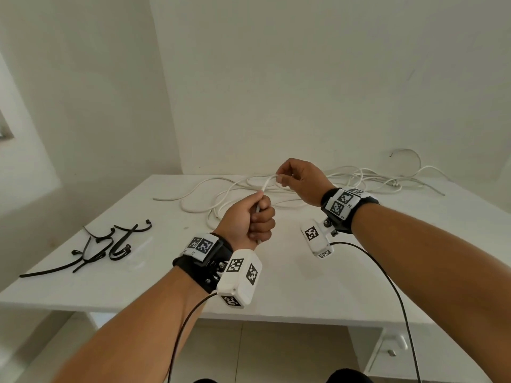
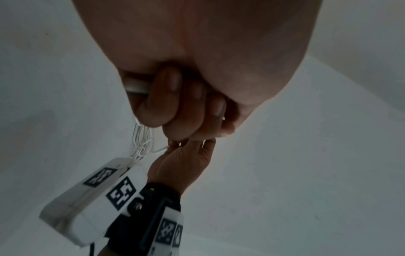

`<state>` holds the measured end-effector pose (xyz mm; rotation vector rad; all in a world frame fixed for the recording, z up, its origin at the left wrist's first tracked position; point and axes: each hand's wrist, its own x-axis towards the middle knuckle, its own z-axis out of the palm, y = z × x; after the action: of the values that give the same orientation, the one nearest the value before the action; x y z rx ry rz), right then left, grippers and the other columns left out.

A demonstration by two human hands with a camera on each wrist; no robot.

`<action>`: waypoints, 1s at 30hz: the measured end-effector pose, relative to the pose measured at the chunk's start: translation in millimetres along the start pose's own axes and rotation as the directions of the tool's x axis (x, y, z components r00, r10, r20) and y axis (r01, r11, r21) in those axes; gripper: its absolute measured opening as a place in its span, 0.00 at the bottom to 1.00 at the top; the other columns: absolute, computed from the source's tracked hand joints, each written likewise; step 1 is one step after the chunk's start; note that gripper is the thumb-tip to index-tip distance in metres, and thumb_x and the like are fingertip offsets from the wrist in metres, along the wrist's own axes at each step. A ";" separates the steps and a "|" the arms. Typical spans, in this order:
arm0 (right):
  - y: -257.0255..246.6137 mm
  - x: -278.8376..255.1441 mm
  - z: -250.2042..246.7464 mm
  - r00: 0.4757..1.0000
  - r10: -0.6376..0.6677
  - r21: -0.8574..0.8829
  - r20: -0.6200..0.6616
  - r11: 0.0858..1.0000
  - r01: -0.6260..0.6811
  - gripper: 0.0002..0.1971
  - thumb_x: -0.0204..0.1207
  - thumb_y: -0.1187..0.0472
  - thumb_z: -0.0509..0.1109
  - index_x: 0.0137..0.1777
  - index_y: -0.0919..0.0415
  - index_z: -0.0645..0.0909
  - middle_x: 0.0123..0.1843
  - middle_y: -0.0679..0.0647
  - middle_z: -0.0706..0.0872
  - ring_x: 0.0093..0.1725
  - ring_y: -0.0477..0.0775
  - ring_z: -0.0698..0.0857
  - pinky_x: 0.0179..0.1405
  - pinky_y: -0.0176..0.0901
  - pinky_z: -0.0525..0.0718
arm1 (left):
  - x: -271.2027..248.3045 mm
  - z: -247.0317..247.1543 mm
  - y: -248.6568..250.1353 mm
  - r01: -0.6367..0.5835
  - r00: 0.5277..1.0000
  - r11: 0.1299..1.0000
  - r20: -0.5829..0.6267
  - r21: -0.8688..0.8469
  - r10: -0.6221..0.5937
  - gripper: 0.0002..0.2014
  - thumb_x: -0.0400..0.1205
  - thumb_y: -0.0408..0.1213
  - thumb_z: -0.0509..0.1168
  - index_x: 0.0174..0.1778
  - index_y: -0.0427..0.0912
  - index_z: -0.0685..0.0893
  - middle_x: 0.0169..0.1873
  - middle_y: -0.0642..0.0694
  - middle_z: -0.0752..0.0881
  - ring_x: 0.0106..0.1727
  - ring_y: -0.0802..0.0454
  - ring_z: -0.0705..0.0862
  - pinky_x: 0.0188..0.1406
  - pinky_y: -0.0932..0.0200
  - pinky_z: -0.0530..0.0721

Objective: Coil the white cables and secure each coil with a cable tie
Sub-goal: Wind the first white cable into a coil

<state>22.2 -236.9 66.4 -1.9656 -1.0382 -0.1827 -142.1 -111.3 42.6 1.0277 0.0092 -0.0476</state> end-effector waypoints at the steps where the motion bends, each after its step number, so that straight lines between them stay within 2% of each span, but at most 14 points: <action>1: 1.7 -0.1 -2.3 1.000 0.008 0.007 -0.027 1.000 -0.008 0.03 0.80 0.56 0.73 0.45 0.50 0.82 0.35 0.43 0.87 0.31 0.43 0.77 0.35 0.37 0.77 | -1.4 3.2 -0.5 0.003 1.000 0.999 0.021 0.043 -0.003 0.21 0.88 0.48 0.52 0.28 0.46 0.70 0.18 0.53 0.60 0.17 0.58 0.54 0.15 0.65 0.50; 4: 9.3 0.1 -10.2 0.997 0.043 0.037 -0.066 0.998 -0.040 0.03 0.79 0.55 0.73 0.44 0.50 0.84 0.34 0.43 0.87 0.34 0.48 0.79 0.37 0.46 0.79 | -2.2 12.6 0.4 -0.040 0.998 0.993 0.048 0.114 0.035 0.24 0.90 0.48 0.49 0.27 0.46 0.69 0.18 0.53 0.59 0.20 0.56 0.51 0.16 0.63 0.50; 7: 15.0 -4.7 -6.0 0.999 0.042 0.024 0.008 0.999 -0.043 0.04 0.79 0.55 0.73 0.42 0.49 0.84 0.32 0.43 0.87 0.30 0.47 0.76 0.35 0.44 0.76 | 6.1 17.9 6.8 -0.157 0.986 0.985 0.063 0.067 0.153 0.21 0.91 0.44 0.48 0.32 0.44 0.71 0.19 0.53 0.62 0.17 0.58 0.58 0.14 0.64 0.58; 10: 14.6 -15.7 4.0 0.996 0.044 -0.012 0.083 0.999 -0.043 0.06 0.80 0.56 0.71 0.41 0.49 0.83 0.32 0.44 0.86 0.29 0.46 0.76 0.35 0.43 0.77 | 18.1 20.5 13.5 -0.247 0.969 0.968 0.034 0.044 0.245 0.18 0.91 0.37 0.47 0.42 0.37 0.78 0.22 0.51 0.68 0.20 0.57 0.66 0.19 0.63 0.68; 12: 12.8 -23.3 9.6 0.992 0.051 -0.043 0.115 0.998 -0.046 0.07 0.80 0.57 0.69 0.40 0.48 0.81 0.33 0.44 0.86 0.29 0.44 0.78 0.36 0.42 0.79 | 26.0 20.1 16.3 -0.290 0.957 0.954 0.015 0.073 0.290 0.17 0.91 0.33 0.47 0.49 0.32 0.80 0.23 0.50 0.69 0.22 0.57 0.66 0.21 0.64 0.66; 15: 12.1 -30.6 16.6 0.984 0.069 -0.026 0.162 0.998 -0.065 0.06 0.82 0.54 0.69 0.43 0.52 0.82 0.33 0.46 0.88 0.28 0.43 0.78 0.35 0.41 0.80 | 37.2 15.6 19.7 -0.325 0.942 0.938 -0.041 0.119 0.332 0.18 0.91 0.36 0.47 0.53 0.32 0.82 0.23 0.52 0.66 0.21 0.58 0.61 0.21 0.64 0.59; 18: 13.6 -34.2 20.4 0.982 0.077 -0.015 0.174 0.997 -0.075 0.08 0.82 0.50 0.69 0.46 0.53 0.84 0.33 0.47 0.88 0.28 0.42 0.79 0.37 0.42 0.81 | 49.1 10.7 21.0 -0.377 0.914 0.918 -0.113 0.123 0.391 0.21 0.92 0.40 0.47 0.52 0.33 0.83 0.22 0.54 0.63 0.21 0.58 0.59 0.22 0.63 0.56; 21: 13.4 -38.7 21.1 0.980 0.061 -0.072 0.189 0.996 -0.048 0.10 0.83 0.49 0.67 0.47 0.51 0.86 0.34 0.47 0.88 0.30 0.42 0.80 0.39 0.44 0.82 | 59.0 10.8 22.4 -0.452 0.869 0.881 -0.156 0.136 0.470 0.20 0.92 0.39 0.46 0.49 0.35 0.82 0.21 0.55 0.65 0.21 0.58 0.60 0.22 0.62 0.57; 24: 14.2 -47.0 22.1 0.969 0.051 -0.121 0.240 0.992 -0.022 0.10 0.85 0.48 0.64 0.45 0.45 0.85 0.34 0.47 0.86 0.28 0.39 0.78 0.33 0.36 0.76 | 68.4 10.4 28.7 -0.499 0.818 0.854 -0.243 0.150 0.521 0.17 0.92 0.36 0.47 0.44 0.38 0.78 0.20 0.55 0.66 0.20 0.58 0.62 0.22 0.63 0.59; 26: 13.4 -54.1 22.3 0.958 0.023 -0.168 0.285 0.986 0.026 0.11 0.86 0.48 0.63 0.46 0.47 0.84 0.35 0.50 0.86 0.30 0.43 0.80 0.34 0.36 0.77 | 75.3 6.5 32.3 -0.513 0.777 0.826 -0.282 0.234 0.563 0.17 0.91 0.35 0.47 0.40 0.41 0.76 0.20 0.55 0.67 0.20 0.57 0.62 0.21 0.62 0.60; 28: 10.5 -60.9 21.3 0.949 -0.017 -0.229 0.314 0.969 0.093 0.14 0.86 0.49 0.62 0.53 0.56 0.86 0.37 0.52 0.86 0.35 0.49 0.82 0.37 0.39 0.79 | 80.3 2.1 32.3 -0.486 0.750 0.779 -0.270 0.396 0.604 0.17 0.91 0.36 0.48 0.38 0.42 0.74 0.20 0.56 0.67 0.21 0.57 0.63 0.21 0.62 0.61; 30: 8.5 -64.4 18.7 0.945 -0.033 -0.267 0.325 0.956 0.125 0.15 0.86 0.49 0.61 0.57 0.57 0.86 0.35 0.51 0.85 0.34 0.48 0.80 0.35 0.36 0.77 | 82.4 -0.8 28.3 -0.397 0.768 0.706 -0.209 0.587 0.606 0.17 0.91 0.37 0.49 0.37 0.43 0.74 0.20 0.56 0.69 0.21 0.58 0.66 0.22 0.63 0.64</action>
<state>-17.5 -263.4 18.6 -2.2652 -1.3638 -0.0616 -58.6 -98.9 63.9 1.5373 0.0748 0.7171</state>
